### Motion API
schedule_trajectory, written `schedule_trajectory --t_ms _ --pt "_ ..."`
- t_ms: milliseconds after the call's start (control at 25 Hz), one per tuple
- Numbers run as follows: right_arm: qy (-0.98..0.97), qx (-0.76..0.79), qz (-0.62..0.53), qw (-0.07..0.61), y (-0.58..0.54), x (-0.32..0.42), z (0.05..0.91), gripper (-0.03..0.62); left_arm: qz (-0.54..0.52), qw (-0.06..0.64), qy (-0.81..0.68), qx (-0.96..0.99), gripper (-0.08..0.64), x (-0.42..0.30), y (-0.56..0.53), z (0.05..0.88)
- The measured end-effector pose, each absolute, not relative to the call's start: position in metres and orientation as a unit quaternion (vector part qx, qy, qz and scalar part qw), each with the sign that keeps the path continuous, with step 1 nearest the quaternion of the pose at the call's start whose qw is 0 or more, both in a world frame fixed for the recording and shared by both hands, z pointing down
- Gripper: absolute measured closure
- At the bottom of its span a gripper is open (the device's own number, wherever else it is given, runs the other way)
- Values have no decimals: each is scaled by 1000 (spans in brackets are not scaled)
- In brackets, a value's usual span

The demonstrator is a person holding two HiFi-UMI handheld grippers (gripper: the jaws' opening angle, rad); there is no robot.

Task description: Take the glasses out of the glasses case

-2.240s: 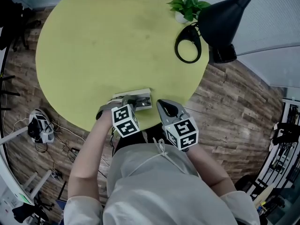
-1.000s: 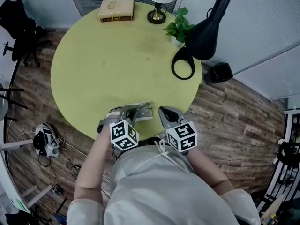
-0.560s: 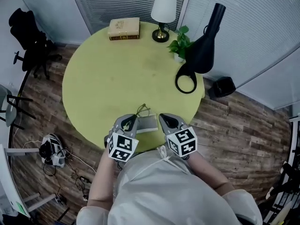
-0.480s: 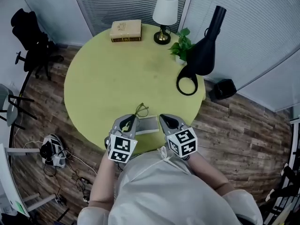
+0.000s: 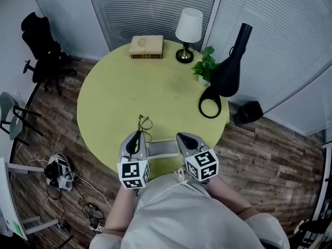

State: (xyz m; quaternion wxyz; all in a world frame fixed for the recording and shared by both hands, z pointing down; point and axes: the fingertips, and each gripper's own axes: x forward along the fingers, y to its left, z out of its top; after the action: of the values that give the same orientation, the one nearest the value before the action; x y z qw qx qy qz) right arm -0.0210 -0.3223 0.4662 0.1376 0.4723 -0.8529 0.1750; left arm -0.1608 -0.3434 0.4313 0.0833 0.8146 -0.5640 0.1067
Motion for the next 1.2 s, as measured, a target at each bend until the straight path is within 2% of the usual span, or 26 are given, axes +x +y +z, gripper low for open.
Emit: schedule_trajectory --t_ms 1200 --pt "-847 486 163 143 -324 -16 463 592 126 84 -559 815 545 -145 -342 440"
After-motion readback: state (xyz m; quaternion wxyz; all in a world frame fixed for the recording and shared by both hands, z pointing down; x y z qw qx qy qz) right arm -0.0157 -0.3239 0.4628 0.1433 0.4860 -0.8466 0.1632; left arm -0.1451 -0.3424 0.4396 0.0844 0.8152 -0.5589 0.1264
